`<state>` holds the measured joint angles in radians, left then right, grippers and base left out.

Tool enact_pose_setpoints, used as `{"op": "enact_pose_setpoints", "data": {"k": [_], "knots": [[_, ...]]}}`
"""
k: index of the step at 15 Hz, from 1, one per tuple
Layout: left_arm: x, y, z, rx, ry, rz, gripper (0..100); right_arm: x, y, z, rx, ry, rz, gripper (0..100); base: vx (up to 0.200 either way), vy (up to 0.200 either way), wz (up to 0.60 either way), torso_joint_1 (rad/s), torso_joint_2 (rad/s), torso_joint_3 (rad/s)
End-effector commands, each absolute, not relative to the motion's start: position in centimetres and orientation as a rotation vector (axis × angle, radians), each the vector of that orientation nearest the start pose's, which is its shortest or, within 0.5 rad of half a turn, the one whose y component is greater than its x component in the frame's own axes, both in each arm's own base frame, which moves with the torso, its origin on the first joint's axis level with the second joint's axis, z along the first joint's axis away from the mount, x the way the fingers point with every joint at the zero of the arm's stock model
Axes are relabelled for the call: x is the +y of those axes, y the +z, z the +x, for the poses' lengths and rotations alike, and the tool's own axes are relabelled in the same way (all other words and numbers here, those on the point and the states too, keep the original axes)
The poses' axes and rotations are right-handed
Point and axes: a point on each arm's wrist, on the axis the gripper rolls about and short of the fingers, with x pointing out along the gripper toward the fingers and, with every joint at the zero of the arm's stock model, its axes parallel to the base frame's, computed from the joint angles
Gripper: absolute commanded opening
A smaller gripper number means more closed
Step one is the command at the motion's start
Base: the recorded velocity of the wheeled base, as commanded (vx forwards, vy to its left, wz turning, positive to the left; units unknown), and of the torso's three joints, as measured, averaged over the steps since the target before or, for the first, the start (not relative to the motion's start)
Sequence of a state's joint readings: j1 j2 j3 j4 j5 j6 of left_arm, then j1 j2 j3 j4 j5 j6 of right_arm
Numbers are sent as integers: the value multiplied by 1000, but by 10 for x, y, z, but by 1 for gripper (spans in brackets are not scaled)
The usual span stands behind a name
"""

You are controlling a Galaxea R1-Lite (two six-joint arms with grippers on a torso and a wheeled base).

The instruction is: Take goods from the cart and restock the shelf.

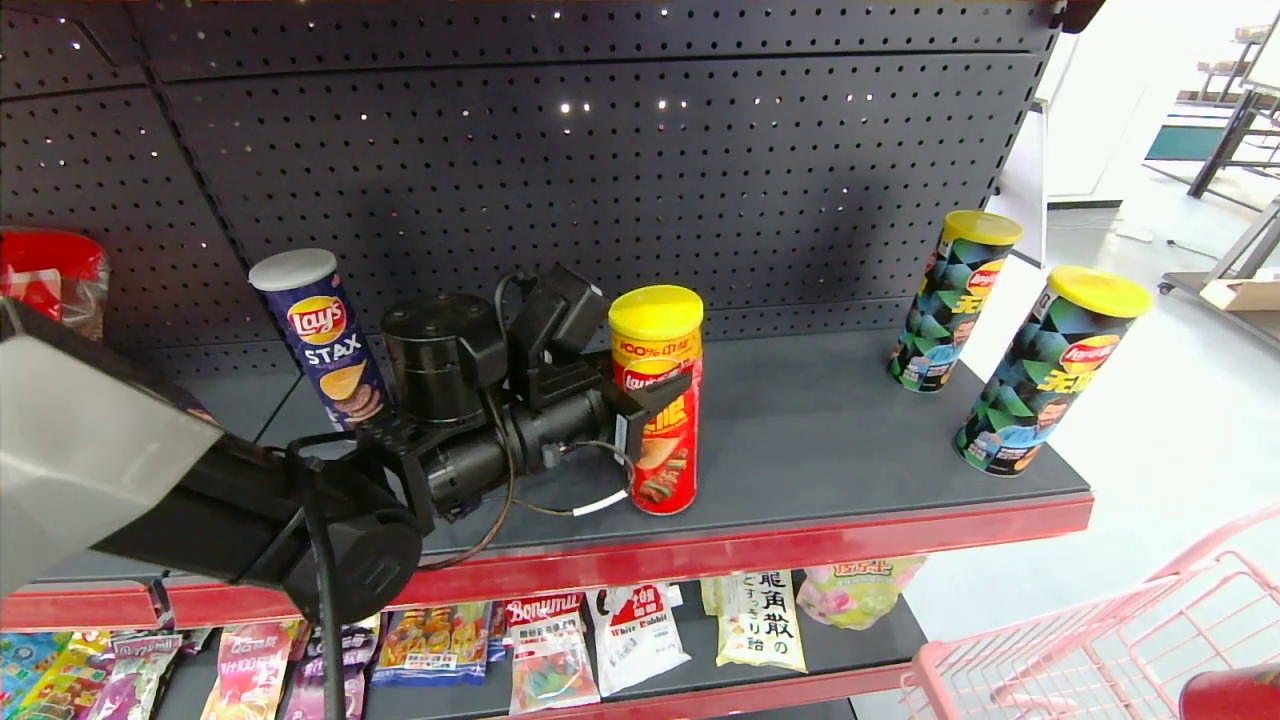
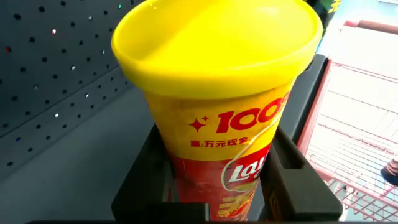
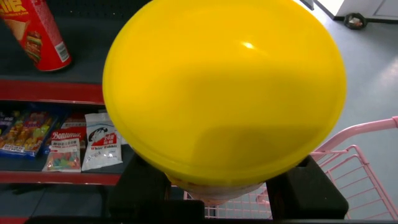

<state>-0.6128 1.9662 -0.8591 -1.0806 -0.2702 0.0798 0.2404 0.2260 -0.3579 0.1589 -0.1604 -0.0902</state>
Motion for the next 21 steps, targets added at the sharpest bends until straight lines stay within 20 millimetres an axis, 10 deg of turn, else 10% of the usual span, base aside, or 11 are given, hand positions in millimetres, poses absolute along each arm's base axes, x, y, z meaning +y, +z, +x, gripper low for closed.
{"op": "enact_pose_setpoints", "data": {"k": [1,21], "knots": [[-214,146,292,10,-886,82,0,-10,162,-26,17,81,-95,0,0,0,0,0,0,0],[-205,147,279,-7,-898,82,0,-10,161,-26,23,79,-97,0,0,0,0,0,0,0]]}}
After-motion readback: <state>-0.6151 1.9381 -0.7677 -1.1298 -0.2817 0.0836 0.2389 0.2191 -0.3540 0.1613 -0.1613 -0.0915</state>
